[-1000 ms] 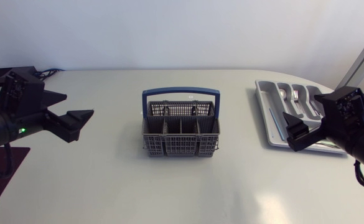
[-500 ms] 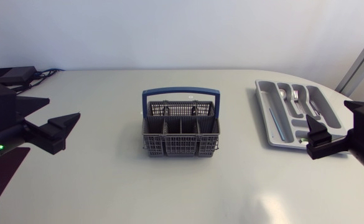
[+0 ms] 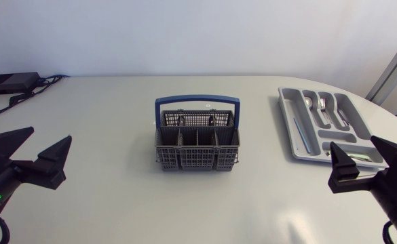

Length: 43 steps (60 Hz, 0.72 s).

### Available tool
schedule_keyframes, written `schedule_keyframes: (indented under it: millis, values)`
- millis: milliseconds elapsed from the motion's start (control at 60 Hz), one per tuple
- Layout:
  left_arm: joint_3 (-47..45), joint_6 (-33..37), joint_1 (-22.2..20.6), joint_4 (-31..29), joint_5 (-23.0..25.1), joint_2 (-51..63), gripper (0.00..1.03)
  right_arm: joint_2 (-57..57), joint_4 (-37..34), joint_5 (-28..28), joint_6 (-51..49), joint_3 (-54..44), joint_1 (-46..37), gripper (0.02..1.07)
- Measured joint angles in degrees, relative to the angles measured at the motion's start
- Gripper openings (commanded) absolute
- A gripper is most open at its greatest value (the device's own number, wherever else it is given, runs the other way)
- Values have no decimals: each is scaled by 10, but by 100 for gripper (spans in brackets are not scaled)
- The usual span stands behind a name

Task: Sort the cutlery from the basket into the organizer compartments.

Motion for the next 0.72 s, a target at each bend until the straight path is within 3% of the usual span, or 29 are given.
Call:
schedule_keyframes:
  millis: [300, 717]
  values:
    - [-89, -51, 0, 38, -30, -96, 99, -94, 6, -2, 88, -70, 7, 103]
    - [-155, -93, 0, 63, -50, -169, 99, -101, 6, -4, 101, -75, 7, 103]
